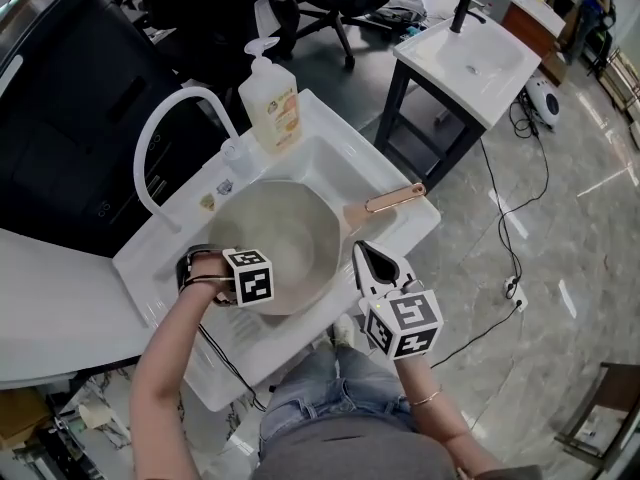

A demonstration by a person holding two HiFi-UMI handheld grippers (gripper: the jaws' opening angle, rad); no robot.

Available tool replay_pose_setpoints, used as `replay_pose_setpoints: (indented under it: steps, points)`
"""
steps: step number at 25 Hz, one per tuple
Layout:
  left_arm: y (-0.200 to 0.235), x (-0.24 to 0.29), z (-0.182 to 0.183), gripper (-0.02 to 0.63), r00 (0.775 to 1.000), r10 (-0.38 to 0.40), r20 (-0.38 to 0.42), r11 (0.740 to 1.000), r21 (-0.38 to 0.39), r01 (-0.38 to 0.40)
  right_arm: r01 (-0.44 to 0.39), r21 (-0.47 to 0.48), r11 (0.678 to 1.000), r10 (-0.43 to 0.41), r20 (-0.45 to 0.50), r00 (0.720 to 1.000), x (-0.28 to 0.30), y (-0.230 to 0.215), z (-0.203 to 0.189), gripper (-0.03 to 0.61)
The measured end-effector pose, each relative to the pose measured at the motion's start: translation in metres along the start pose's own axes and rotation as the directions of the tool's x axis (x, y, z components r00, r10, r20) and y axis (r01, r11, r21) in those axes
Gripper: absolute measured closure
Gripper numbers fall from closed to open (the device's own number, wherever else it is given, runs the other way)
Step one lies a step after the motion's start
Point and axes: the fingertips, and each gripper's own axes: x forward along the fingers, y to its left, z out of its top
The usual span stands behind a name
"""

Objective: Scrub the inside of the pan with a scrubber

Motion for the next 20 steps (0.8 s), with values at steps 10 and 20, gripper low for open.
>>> replay_pose_setpoints:
  steps: [10,20]
  points:
    - [-0.052,-0.012,0.029,0.551,0.959,-0.271,0.081,0.962,-0.006,0.273,-0.012,-0.017,1.0,0.012,0.001,1.0,0.001,0.004,0.003,0.568]
    - [-0.073,-0.048,0.098,0.551,0.78,-0.459,0.424,0.858,-0.014,0.513,0.003,-0.021,1.0,-0.003,-0.014,1.0,-0.006,-0.008,0.0,0.568]
